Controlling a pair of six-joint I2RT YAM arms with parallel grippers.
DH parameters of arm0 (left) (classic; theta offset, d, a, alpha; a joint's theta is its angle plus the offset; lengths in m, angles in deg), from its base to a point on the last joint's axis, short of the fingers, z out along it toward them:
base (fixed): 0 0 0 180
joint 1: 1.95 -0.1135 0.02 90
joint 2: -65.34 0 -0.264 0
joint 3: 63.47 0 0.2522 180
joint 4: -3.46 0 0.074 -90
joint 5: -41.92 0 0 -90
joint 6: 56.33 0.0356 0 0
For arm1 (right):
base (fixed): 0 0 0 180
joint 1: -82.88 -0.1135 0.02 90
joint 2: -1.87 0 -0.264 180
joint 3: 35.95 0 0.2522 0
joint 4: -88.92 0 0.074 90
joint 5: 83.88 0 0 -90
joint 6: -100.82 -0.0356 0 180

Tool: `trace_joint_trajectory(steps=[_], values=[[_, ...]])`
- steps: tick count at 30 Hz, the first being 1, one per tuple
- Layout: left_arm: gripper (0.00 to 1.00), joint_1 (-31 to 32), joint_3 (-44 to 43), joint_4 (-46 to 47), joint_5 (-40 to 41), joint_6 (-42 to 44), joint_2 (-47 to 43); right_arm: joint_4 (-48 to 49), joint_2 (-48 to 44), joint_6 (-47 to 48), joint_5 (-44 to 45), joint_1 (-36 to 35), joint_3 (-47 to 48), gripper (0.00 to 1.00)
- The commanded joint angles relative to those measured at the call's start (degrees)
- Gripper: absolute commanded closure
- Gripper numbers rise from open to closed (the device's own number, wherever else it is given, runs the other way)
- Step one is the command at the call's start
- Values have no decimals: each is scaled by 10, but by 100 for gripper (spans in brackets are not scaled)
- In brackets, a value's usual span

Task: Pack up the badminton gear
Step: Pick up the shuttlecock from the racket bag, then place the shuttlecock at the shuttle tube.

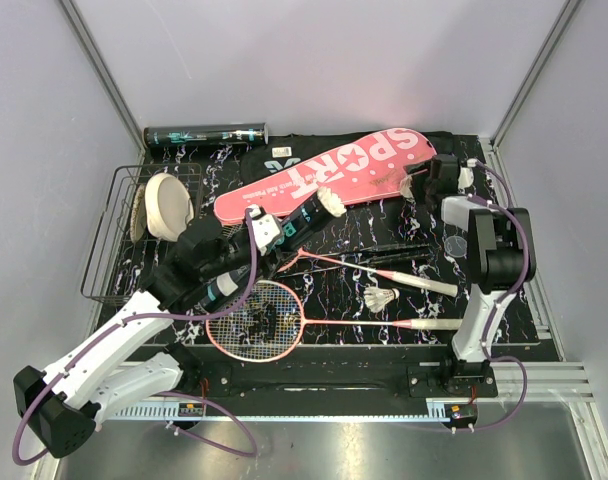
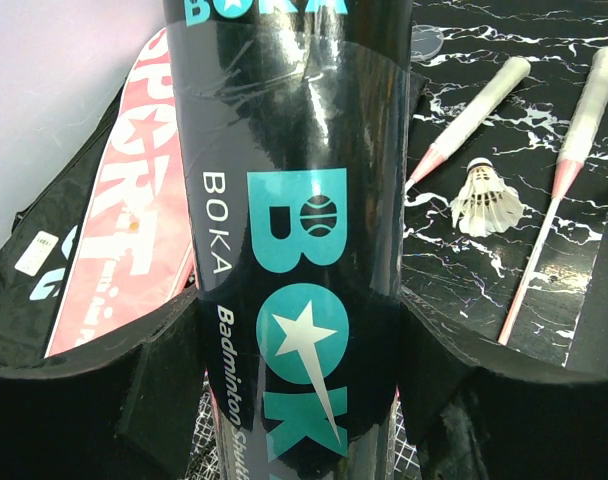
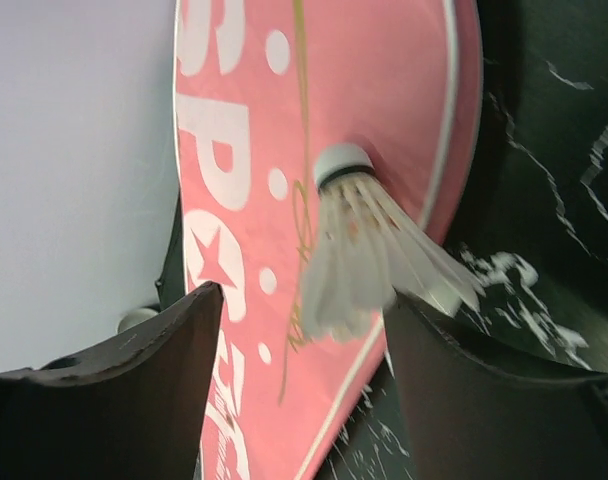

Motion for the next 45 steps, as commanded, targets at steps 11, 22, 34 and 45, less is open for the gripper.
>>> trace_joint_trajectory(steps=[11,22,34,45], values=[[100,1,-1,55,-17,5,-2,-91,64,113,-5,7,195,100],[100,2,30,40,-4,113,-33,-441,-347,452,-298,-89,56,100],[100,12,31,0,-39,141,-31,-547,-551,507,-507,-136,36,100],[100,50,29,-17,-23,146,-11,-433,-532,418,-479,-202,22,100]])
